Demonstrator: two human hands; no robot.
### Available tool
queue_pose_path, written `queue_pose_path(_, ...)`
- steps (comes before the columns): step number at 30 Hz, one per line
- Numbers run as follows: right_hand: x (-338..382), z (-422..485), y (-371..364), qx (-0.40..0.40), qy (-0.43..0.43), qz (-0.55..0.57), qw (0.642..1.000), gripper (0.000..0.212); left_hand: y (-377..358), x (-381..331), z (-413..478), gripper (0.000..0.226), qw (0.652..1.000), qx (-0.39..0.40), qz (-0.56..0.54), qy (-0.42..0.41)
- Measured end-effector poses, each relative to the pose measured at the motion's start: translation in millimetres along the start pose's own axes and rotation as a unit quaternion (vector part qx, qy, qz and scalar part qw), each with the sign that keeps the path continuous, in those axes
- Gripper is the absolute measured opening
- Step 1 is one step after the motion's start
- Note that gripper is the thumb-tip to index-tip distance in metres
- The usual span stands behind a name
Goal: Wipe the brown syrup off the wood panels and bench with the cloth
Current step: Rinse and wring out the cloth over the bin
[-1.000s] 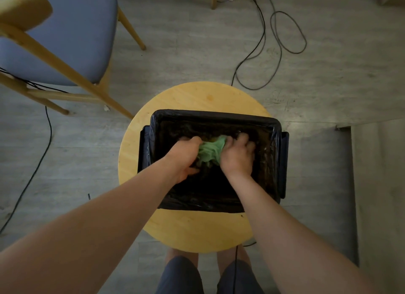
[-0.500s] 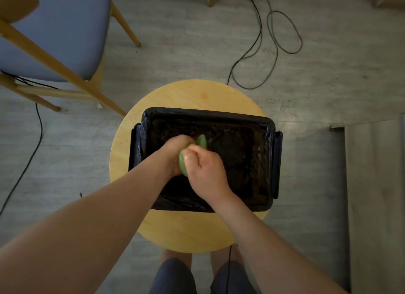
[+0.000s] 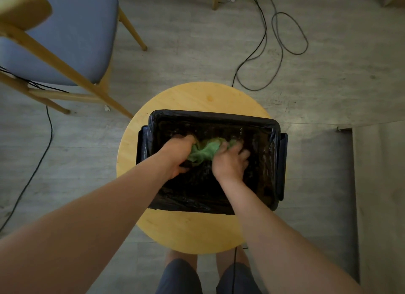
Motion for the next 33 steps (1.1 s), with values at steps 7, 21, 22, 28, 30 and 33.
queue_pose_path(7, 50, -52, -20, 0.143, 0.151, 0.169, 0.963, 0.029, -25, 11, 2, 0.022, 0.992, 0.085, -0.083, 0.033)
queue_pose_path(21, 75, -14, 23, -0.138, 0.307, -0.157, 0.928, 0.041, -22, -2, -12, 0.024, 0.982, 0.099, -0.162, 0.004)
queue_pose_path(22, 64, -2, 26, -0.127, 0.264, -0.158, 0.943, 0.042, -20, -1, -11, 0.019, 0.984, 0.102, -0.145, 0.011)
queue_pose_path(28, 16, -1, 27, -0.08, 0.075, 0.029, 0.994, 0.049, 2, -25, 1, 0.07, 0.924, -0.061, 0.359, -0.121)
queue_pose_path(30, 11, -7, 19, -0.057, 0.048, 0.069, 0.995, 0.052, -10, -33, -7, 0.082, 0.808, -0.128, 0.539, -0.199)
queue_pose_path(33, 10, -10, 14, -0.026, 0.043, 0.105, 0.993, 0.05, -28, -34, -13, 0.088, 0.706, -0.159, 0.637, -0.266)
Point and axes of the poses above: each hand's wrist, its own z-axis towards the middle knuckle, its own y-axis out of the back of the hand, x = y × z, the point moved 10 cm from there along z, towards the middle knuckle, and after that the axes turned 7 degrees about y, right-handed, at the moved point
